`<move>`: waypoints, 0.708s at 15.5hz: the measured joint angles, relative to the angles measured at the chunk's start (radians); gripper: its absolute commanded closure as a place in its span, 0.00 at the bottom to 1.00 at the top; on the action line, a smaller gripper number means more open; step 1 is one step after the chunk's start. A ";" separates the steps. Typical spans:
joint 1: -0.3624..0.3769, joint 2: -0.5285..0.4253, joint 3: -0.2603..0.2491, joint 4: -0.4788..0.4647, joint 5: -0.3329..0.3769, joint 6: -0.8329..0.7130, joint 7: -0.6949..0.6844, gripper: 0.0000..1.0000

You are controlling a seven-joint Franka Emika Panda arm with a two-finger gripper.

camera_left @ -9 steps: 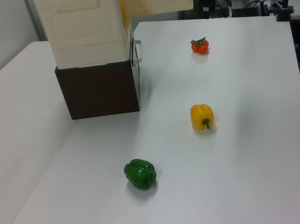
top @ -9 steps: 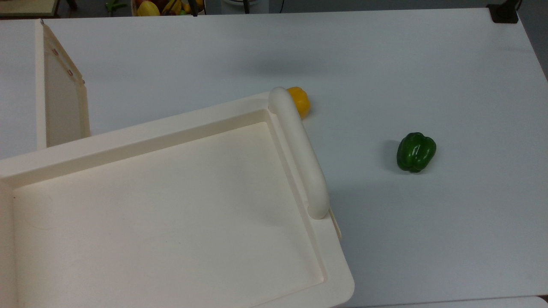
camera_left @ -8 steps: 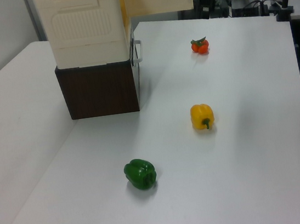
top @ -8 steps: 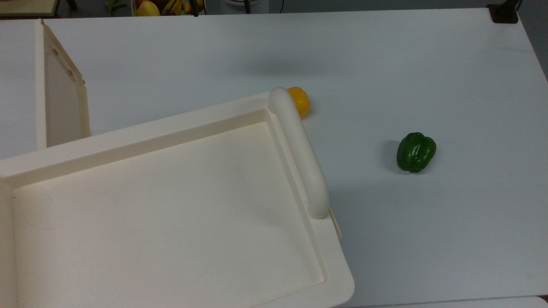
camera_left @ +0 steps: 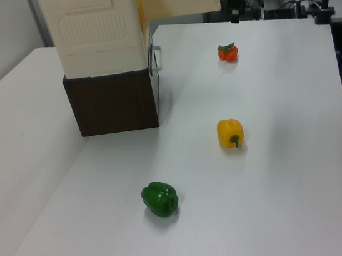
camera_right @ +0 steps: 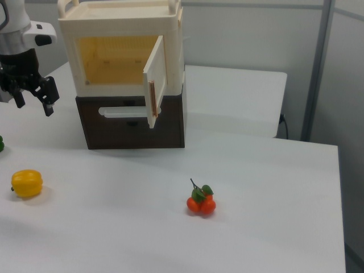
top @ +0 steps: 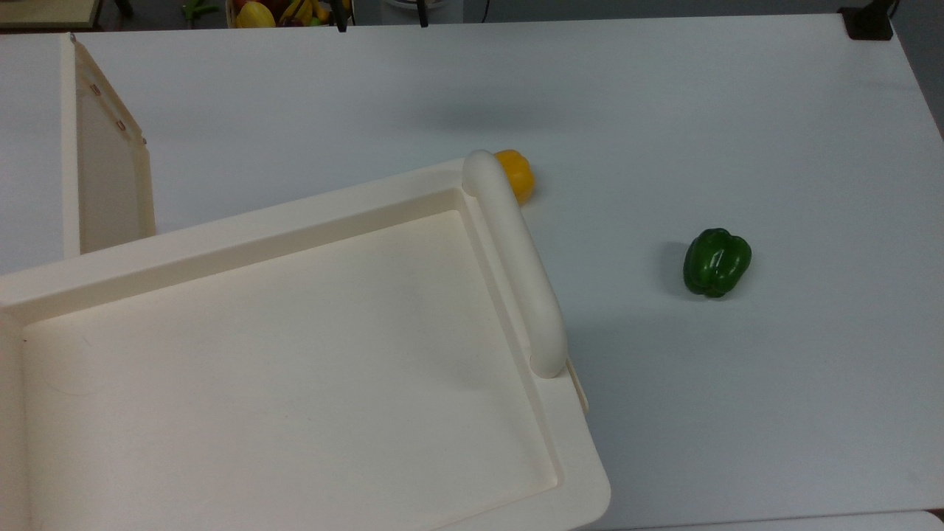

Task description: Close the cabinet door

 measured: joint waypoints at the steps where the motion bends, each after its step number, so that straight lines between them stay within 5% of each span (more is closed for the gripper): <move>1: 0.000 0.000 0.000 0.000 0.000 0.000 -0.003 1.00; 8: -0.002 -0.004 -0.004 0.001 0.000 0.000 -0.005 1.00; 11: -0.005 -0.020 -0.047 0.003 0.028 -0.007 -0.004 1.00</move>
